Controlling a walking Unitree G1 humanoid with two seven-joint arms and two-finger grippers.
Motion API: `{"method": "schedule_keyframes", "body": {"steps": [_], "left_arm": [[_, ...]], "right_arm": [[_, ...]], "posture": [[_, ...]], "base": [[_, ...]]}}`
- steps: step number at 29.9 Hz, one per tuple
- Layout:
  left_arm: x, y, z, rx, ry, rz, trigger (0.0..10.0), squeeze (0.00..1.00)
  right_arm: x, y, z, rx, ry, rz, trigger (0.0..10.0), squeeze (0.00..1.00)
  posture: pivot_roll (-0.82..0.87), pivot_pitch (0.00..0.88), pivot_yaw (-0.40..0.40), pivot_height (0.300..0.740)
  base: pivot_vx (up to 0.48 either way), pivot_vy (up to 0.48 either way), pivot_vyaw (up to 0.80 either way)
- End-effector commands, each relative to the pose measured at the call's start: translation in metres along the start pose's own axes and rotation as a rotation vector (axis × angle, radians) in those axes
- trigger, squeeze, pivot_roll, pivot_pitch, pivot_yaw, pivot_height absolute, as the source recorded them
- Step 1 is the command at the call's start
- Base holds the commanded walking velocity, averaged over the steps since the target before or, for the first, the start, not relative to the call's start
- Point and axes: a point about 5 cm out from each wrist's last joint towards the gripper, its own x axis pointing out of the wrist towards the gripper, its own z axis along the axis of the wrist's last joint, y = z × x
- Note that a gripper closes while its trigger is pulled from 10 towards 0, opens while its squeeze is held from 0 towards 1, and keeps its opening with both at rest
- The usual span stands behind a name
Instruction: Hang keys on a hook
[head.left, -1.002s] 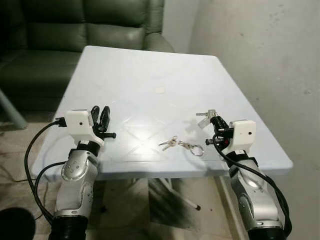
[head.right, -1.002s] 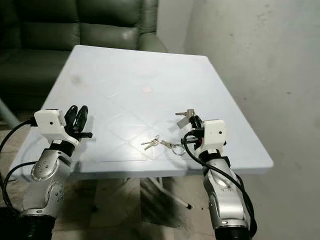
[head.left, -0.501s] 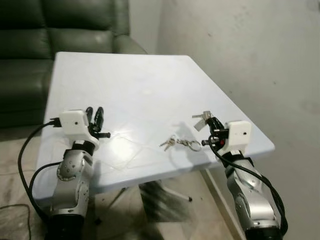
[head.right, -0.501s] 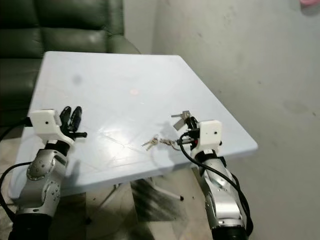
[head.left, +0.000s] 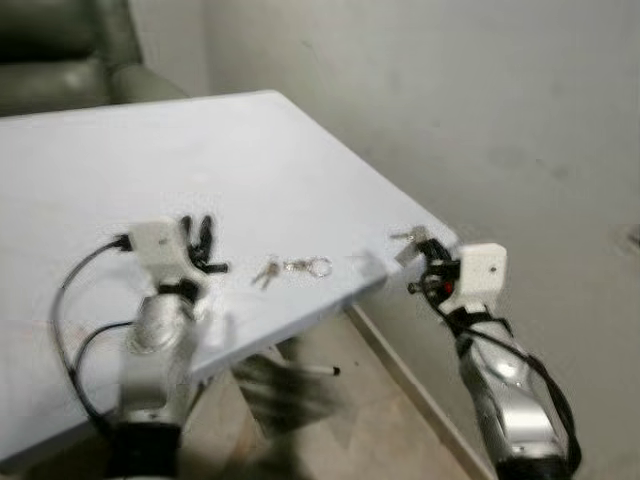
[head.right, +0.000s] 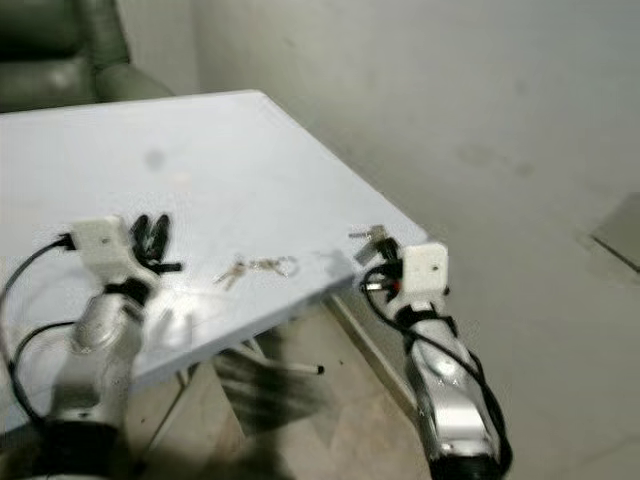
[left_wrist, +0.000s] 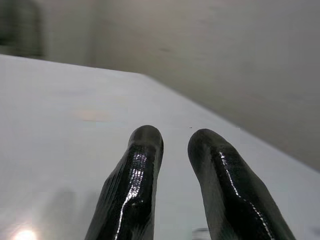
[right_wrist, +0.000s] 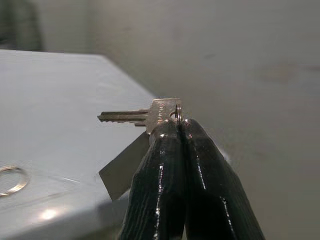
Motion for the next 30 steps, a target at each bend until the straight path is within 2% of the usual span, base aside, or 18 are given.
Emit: {"method": "schedule_keyframes", "body": {"steps": [1,30], "left_arm": [[0.0008,0.0032,0.0028,0.045,-0.007,0.004,10.0,0.00],[0.0035,-0.0009,0.0025,0.084,0.006,-0.019,10.0,0.00]], "right_arm": [[0.0008,0.0005,0.0027,-0.008,-0.006,-0.007,10.0,0.00],[-0.0027,0.0024,0.0003,-0.018,0.007,-0.009,10.0,0.00]], "posture": [[-0.02,0.011,-0.083,0.740],[-0.03,0.024,-0.077,0.740]], "base": [[0.000,0.000,-0.73],[0.000,0.000,-0.73]]}}
